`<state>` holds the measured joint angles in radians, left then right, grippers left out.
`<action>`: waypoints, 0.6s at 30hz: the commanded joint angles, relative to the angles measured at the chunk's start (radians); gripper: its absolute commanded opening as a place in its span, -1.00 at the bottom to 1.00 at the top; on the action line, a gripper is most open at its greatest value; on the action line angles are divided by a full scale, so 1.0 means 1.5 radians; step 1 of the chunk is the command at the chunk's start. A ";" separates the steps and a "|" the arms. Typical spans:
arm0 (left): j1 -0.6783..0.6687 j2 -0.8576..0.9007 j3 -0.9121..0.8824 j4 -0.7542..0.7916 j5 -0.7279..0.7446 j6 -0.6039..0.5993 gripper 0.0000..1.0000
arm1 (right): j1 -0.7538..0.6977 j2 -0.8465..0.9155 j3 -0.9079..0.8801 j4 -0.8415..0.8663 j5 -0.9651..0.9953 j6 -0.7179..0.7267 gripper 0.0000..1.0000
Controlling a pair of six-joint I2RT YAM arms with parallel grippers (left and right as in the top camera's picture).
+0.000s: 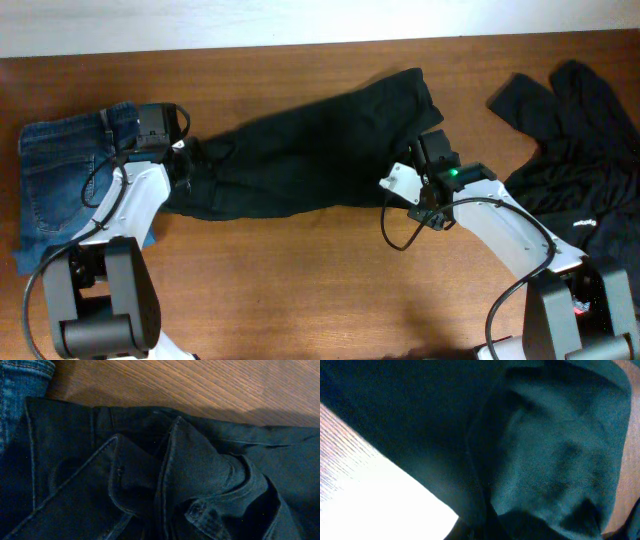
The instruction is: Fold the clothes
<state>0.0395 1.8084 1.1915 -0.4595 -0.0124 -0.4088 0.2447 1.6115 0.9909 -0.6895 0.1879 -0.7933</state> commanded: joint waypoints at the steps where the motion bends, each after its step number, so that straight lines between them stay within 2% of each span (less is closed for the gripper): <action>1: 0.002 0.006 0.013 -0.004 -0.007 -0.006 -0.98 | 0.001 0.004 0.004 0.004 0.023 0.079 -0.92; 7: 0.002 0.006 0.013 -0.004 -0.007 -0.006 -0.98 | 0.003 -0.001 0.056 -0.032 0.023 0.123 -0.92; 13: 0.002 0.006 0.013 -0.004 -0.006 -0.006 -0.98 | 0.002 -0.004 0.218 -0.067 0.054 0.122 -0.92; 18: 0.002 0.006 0.013 -0.004 0.027 -0.010 -0.99 | 0.001 -0.002 0.281 -0.037 0.055 0.050 -0.93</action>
<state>0.0395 1.8084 1.1915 -0.4606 -0.0074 -0.4091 0.2451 1.6142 1.3800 -0.7532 0.2432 -0.6563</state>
